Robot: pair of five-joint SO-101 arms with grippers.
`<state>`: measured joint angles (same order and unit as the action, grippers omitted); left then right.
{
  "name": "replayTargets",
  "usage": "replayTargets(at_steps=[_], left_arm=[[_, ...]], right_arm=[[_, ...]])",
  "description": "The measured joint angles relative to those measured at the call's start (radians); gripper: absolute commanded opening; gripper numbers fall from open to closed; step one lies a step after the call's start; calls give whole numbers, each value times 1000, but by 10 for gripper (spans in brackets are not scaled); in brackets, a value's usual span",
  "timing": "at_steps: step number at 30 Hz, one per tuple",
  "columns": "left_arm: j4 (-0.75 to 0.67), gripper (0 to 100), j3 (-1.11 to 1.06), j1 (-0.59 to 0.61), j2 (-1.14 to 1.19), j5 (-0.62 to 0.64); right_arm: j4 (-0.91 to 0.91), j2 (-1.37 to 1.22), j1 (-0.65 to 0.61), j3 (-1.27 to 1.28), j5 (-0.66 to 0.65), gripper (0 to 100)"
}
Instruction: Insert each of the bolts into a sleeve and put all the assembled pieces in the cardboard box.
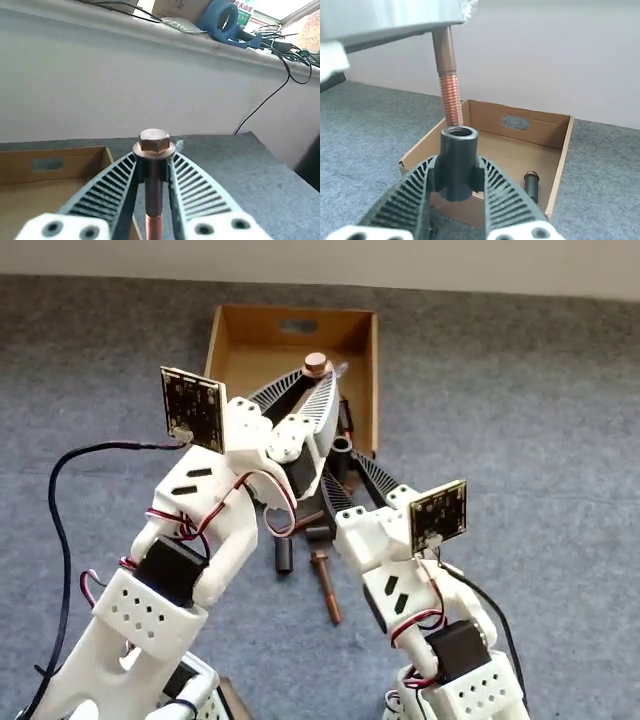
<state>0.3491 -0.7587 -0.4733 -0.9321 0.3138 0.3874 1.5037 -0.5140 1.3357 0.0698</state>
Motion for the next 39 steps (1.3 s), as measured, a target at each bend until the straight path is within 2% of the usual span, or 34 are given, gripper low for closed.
replayTargets(at_steps=[14, 31, 39], left_arm=[[0, 8, 83, -17, -3, 5], [5, 8, 12, -14, -3, 5], [189, 8, 18, -17, -5, 6]], right_arm=[[0, 2, -2, 0, 0, 8], [0, 2, -2, 0, 0, 8], [0, -2, -5, 2, 0, 8]])
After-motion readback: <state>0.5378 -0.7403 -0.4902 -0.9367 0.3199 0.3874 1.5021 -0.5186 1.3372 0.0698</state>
